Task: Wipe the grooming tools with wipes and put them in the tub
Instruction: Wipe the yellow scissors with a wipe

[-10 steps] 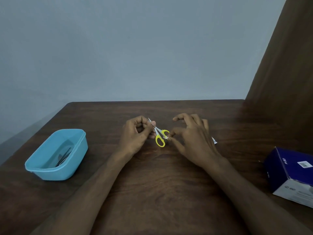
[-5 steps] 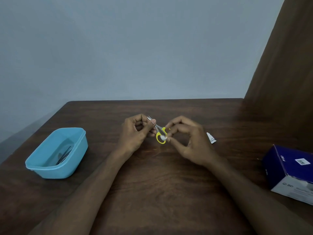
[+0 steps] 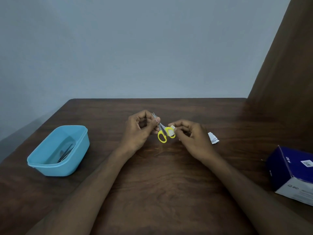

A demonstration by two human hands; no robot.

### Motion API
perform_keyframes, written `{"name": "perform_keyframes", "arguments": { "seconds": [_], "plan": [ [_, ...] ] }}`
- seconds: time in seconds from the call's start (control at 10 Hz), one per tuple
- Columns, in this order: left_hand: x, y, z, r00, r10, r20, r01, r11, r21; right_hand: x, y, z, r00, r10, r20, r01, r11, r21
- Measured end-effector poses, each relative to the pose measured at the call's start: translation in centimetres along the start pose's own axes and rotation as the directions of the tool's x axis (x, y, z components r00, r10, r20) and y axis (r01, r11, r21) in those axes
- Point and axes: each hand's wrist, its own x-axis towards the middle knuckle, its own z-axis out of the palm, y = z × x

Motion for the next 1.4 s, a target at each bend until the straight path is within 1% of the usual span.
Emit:
{"name": "perform_keyframes", "arguments": {
  "seconds": [0.1,0.2,0.3,0.4,0.5,0.6,0.7,0.8,0.9,1.0,1.1,1.2,1.3,1.4],
  "plan": [
    [0.0,-0.2,-0.1,1.0,0.005,-0.014,-0.004,1.0,0.003,-0.1,-0.2,-0.1,0.993,0.044,0.105,-0.055,0.993,0.1],
    [0.0,-0.1,-0.1,1.0,0.011,-0.016,-0.011,1.0,0.005,-0.2,-0.2,0.0,0.993,0.047,0.107,-0.057,0.995,0.088],
    [-0.1,0.0,0.0,1.0,0.004,-0.013,-0.004,1.0,0.002,-0.2,-0.1,0.0,1.0,0.028,0.003,-0.028,0.999,0.016],
    [-0.1,0.1,0.1,1.0,-0.004,-0.01,0.004,1.0,0.005,-0.3,-0.2,0.1,0.999,-0.004,-0.051,0.002,0.999,-0.04],
    [-0.2,-0.1,0.1,1.0,-0.008,0.013,0.008,1.0,0.022,-0.4,-0.4,0.2,0.996,-0.013,-0.086,0.01,0.999,-0.032],
    [-0.2,-0.1,0.0,0.998,-0.015,0.055,0.013,0.999,0.045,-0.3,-0.3,0.3,0.996,-0.005,-0.092,0.005,1.0,-0.003],
    [-0.2,-0.2,0.0,0.998,-0.028,0.051,0.026,0.999,0.047,-0.3,-0.3,0.3,0.996,-0.016,-0.088,0.016,1.0,-0.01],
    [0.0,-0.1,-0.1,0.999,-0.049,0.012,0.049,0.999,-0.013,-0.2,-0.2,0.3,0.994,-0.012,-0.113,0.016,0.999,0.033],
    [0.2,0.2,-0.2,0.994,-0.081,-0.067,0.074,0.992,-0.103,0.0,0.0,0.3,0.99,0.064,-0.128,-0.05,0.993,0.111],
    [0.1,0.4,0.1,0.988,-0.123,-0.097,0.105,0.98,-0.169,0.0,-0.1,0.4,0.982,0.166,-0.095,-0.131,0.946,0.296],
    [0.1,0.5,0.5,0.976,-0.176,-0.129,0.136,0.953,-0.271,0.1,-0.6,0.7,0.977,0.203,-0.072,-0.151,0.883,0.444],
    [-0.1,0.5,1.1,0.965,-0.231,-0.122,0.17,0.911,-0.376,0.1,-1.0,0.9,0.971,0.225,-0.082,-0.147,0.829,0.539],
    [-0.3,0.6,1.5,0.96,-0.266,-0.087,0.205,0.881,-0.426,0.1,-0.8,1.1,0.97,0.212,-0.116,-0.122,0.844,0.522],
    [-0.3,0.6,1.7,0.959,-0.268,-0.097,0.208,0.892,-0.4,0.1,-0.5,1.1,0.976,0.195,-0.099,-0.126,0.87,0.476]
  ]
}}
